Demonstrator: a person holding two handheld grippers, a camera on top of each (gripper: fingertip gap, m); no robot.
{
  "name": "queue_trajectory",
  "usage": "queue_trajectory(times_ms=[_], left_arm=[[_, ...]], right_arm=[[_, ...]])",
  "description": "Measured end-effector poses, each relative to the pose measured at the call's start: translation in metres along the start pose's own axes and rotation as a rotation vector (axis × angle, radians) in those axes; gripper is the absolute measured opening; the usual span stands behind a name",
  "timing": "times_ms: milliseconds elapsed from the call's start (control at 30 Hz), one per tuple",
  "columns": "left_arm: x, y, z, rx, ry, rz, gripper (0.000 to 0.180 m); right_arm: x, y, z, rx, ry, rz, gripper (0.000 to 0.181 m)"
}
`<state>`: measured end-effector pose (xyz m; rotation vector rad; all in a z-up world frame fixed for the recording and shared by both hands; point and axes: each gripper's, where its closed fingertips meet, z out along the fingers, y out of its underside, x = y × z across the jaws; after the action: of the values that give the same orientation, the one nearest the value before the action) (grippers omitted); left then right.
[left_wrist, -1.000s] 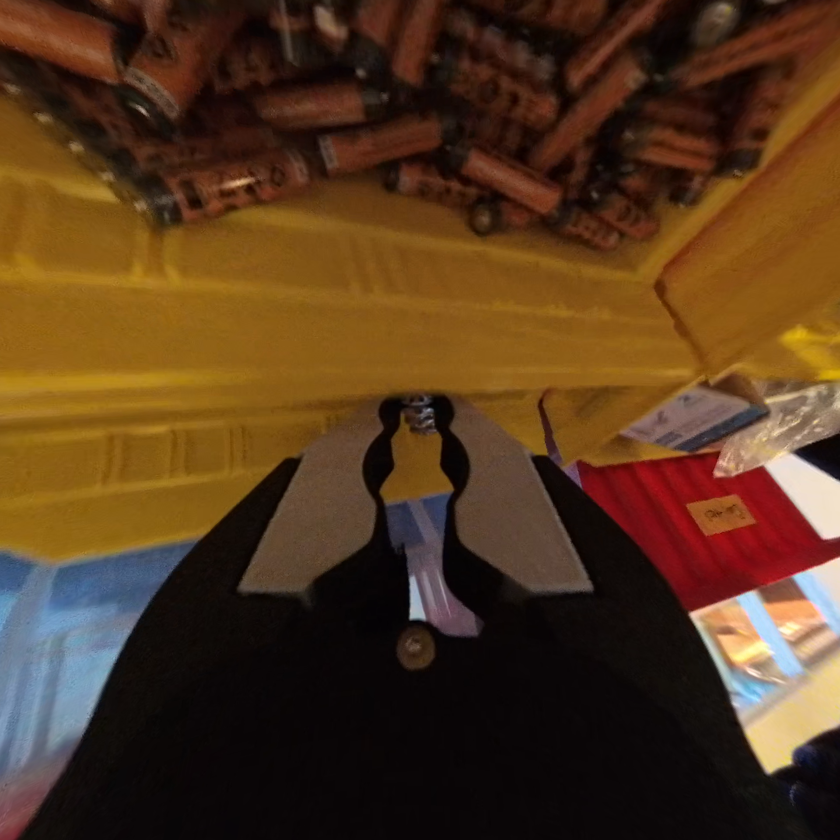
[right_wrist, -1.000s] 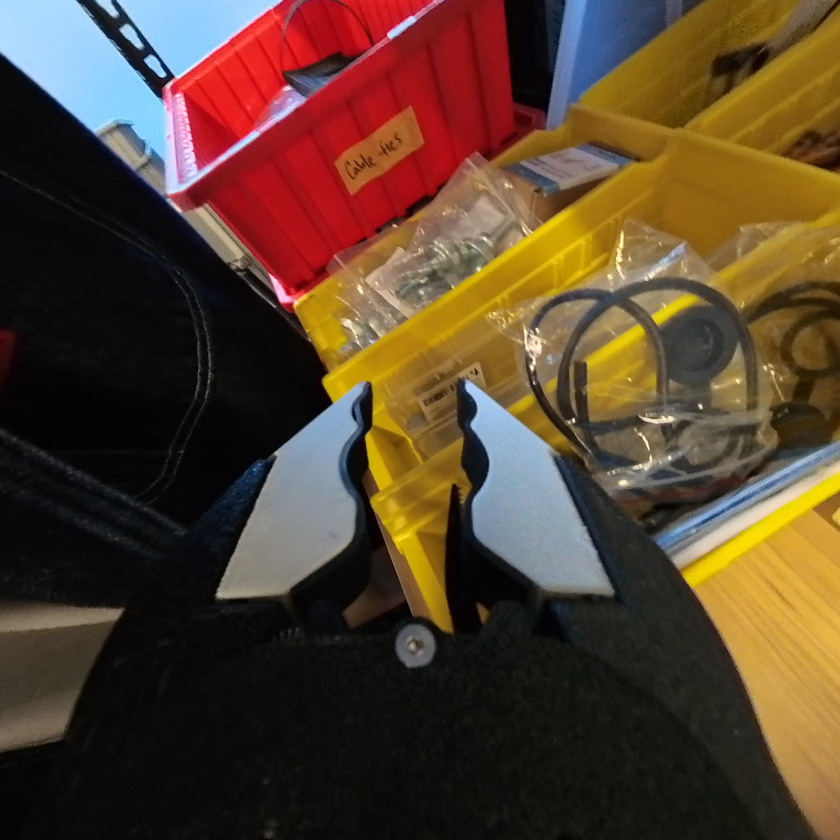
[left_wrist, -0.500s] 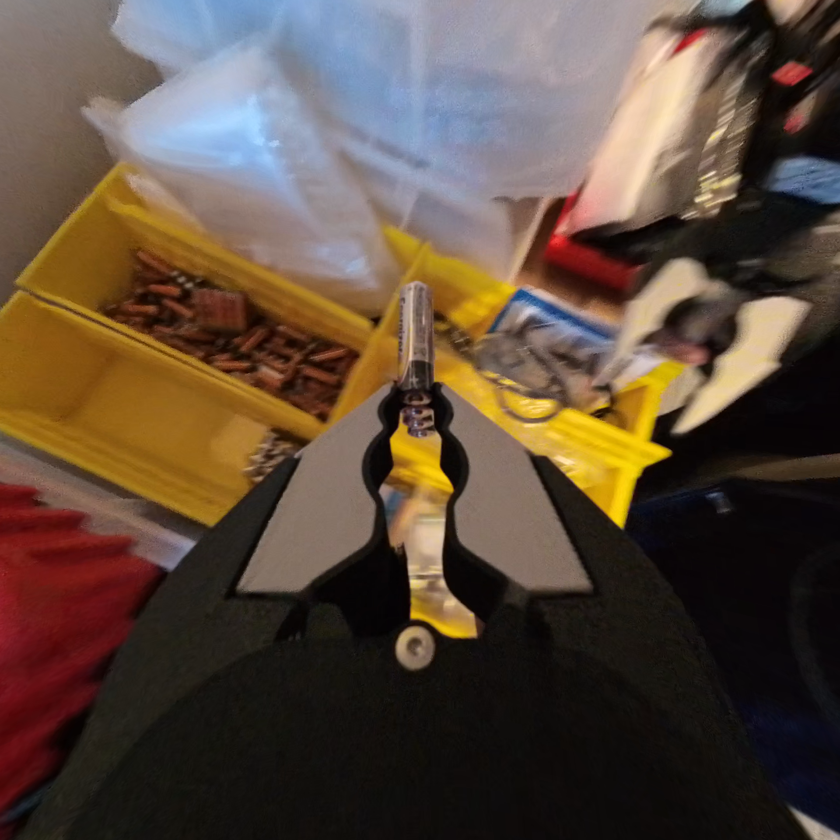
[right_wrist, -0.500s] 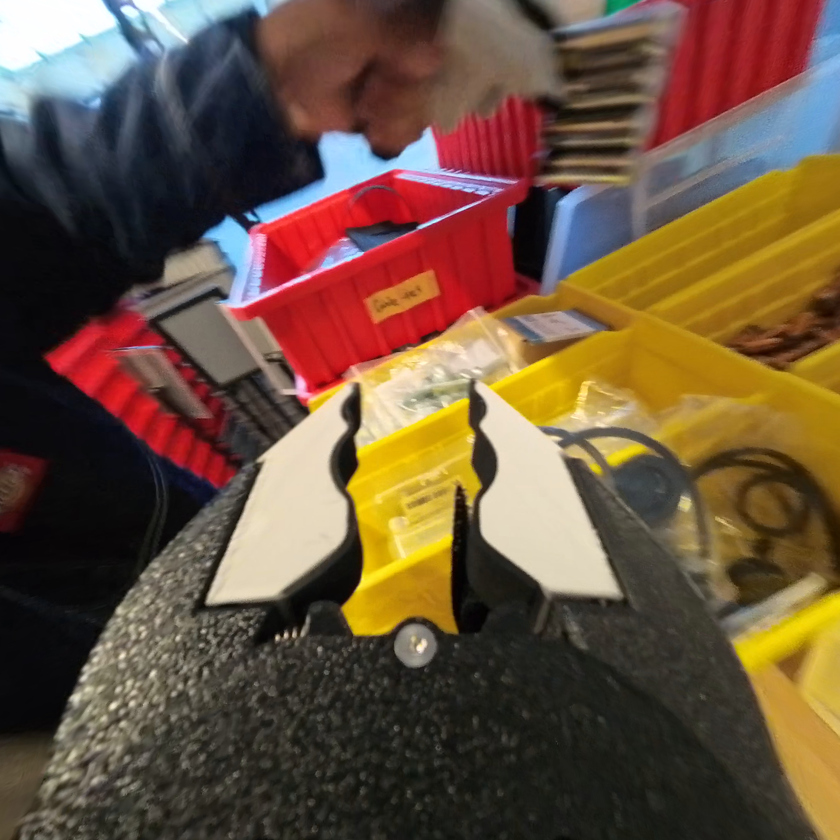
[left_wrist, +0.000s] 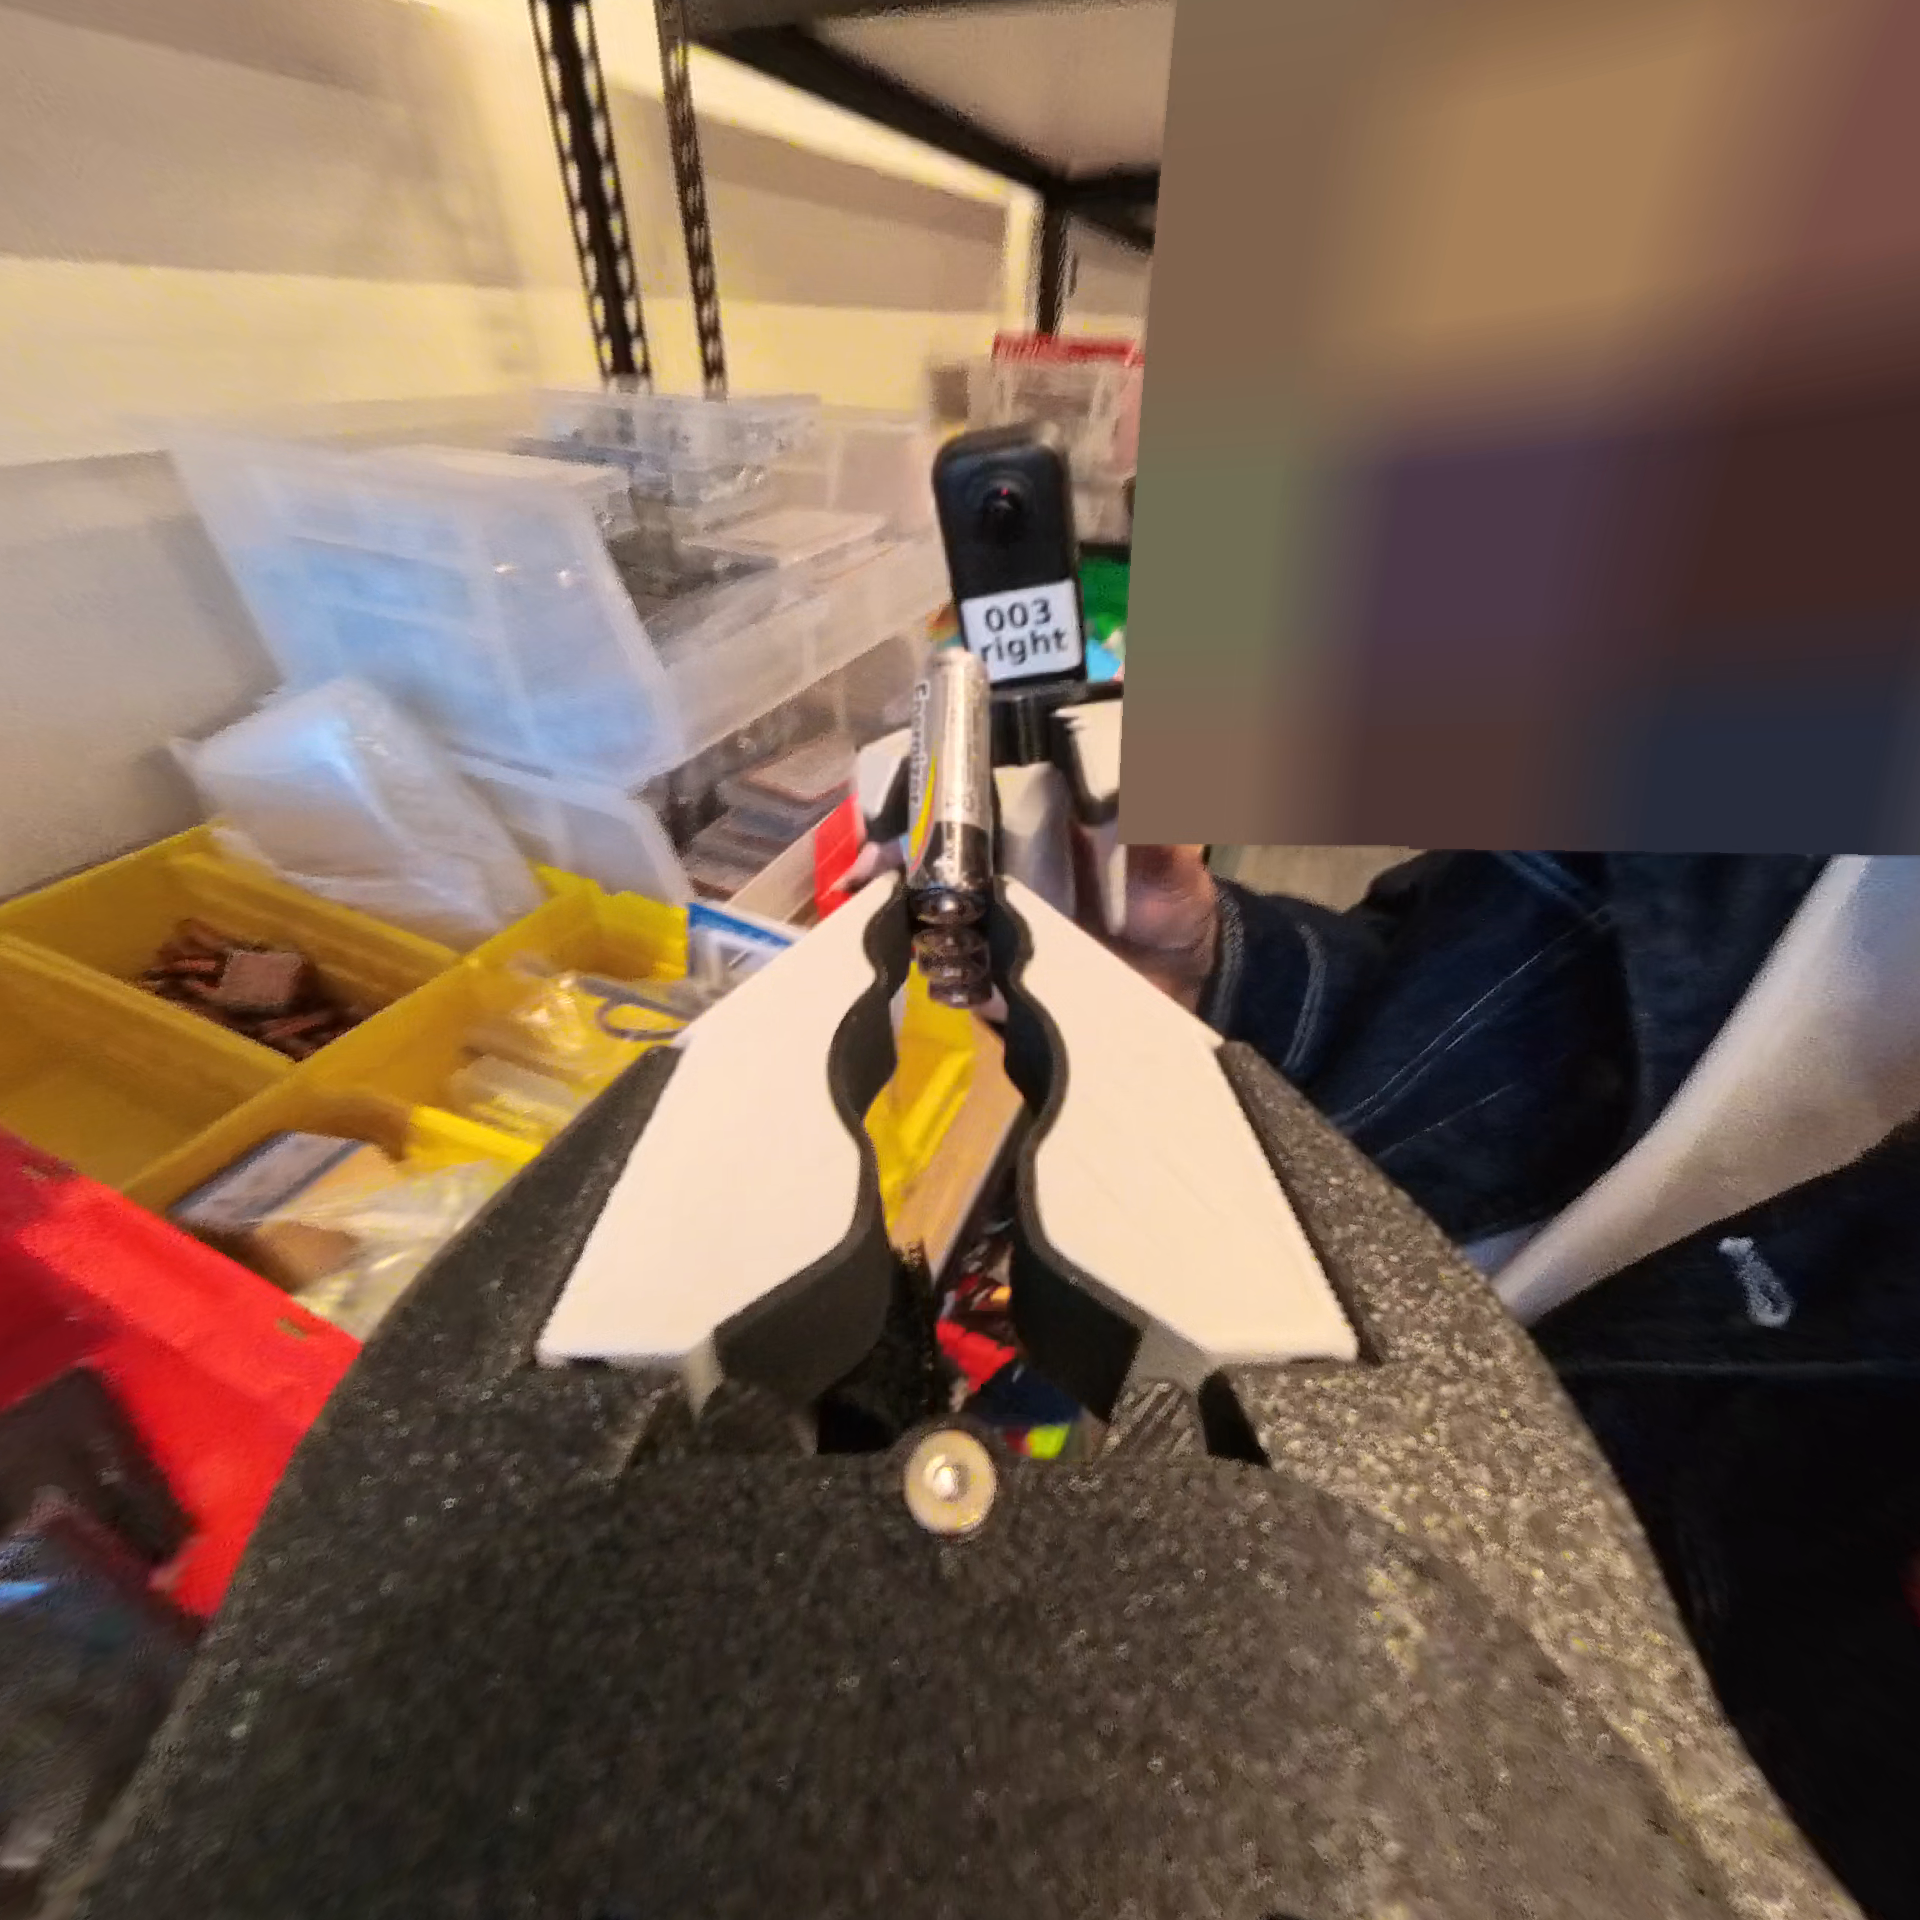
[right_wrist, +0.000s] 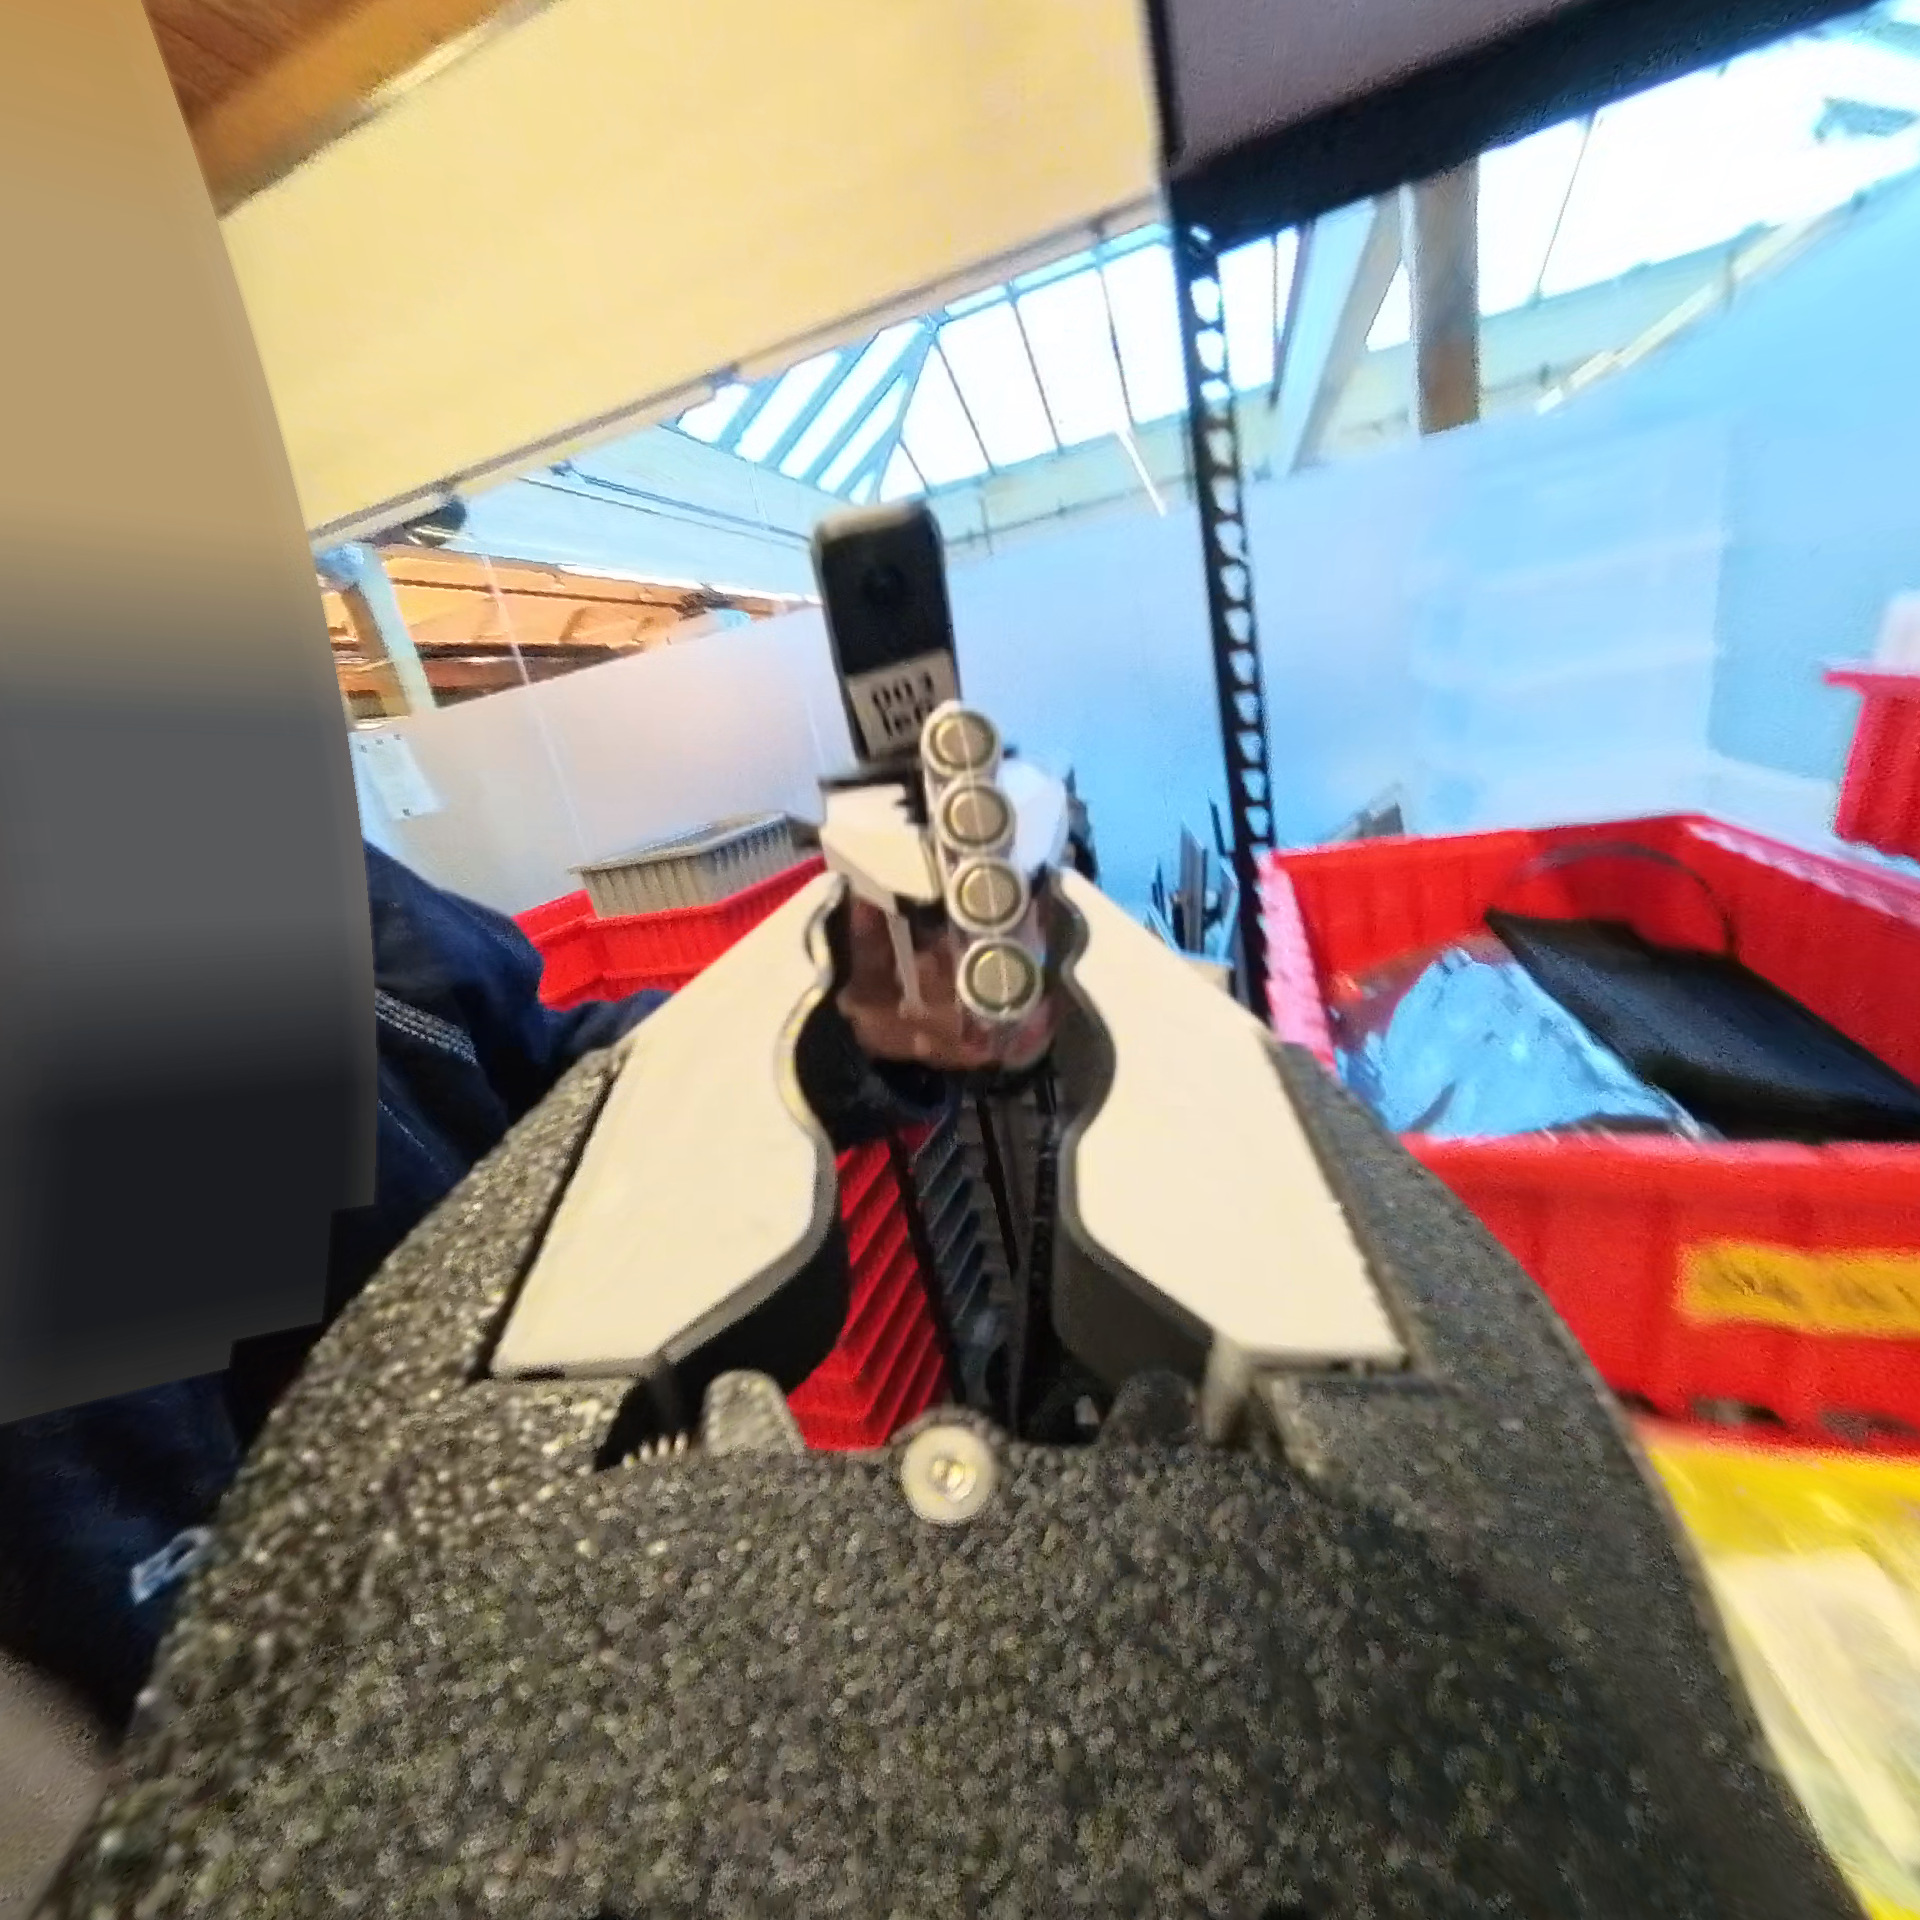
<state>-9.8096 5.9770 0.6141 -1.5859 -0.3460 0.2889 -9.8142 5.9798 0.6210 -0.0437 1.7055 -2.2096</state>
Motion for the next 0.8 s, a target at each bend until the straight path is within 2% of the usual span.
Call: queue_trajectory(times_ms=[67, 167, 300, 600, 667, 733, 800], left_arm=[[0.03, -0.002, -0.023, 0.097, 0.003, -0.046, 0.012], [0.066, 0.004, -0.06, 0.196, -0.062, -0.051, 0.012], [0.095, 0.016, -0.109, 0.232, -0.26, -0.039, 0.013], [0.105, 0.044, -0.194, 0.093, -0.85, 0.187, 0.014], [0.102, 0.053, -0.21, 0.083, -0.894, 0.161, 0.015], [0.103, 0.06, -0.225, 0.11, -0.855, 0.043, 0.015], [0.108, 0.072, -0.243, 0.074, -0.823, -0.02, 0.015]], right_arm=[[-0.027, 0.008, 0.024, -0.019, 0.004, -0.05, 0.014], [-0.065, 0.029, 0.055, -0.112, 0.0, -0.109, 0.014], [-0.097, 0.058, 0.095, -0.267, 0.058, -0.127, 0.014], [-0.116, 0.108, 0.166, -0.364, 0.088, -0.039, 0.013], [-0.113, 0.119, 0.178, -0.417, 0.06, -0.067, 0.013], [-0.115, 0.132, 0.19, -0.465, -0.044, -0.018, 0.013], [-0.118, 0.15, 0.2, -0.554, -0.178, -0.029, 0.013]])
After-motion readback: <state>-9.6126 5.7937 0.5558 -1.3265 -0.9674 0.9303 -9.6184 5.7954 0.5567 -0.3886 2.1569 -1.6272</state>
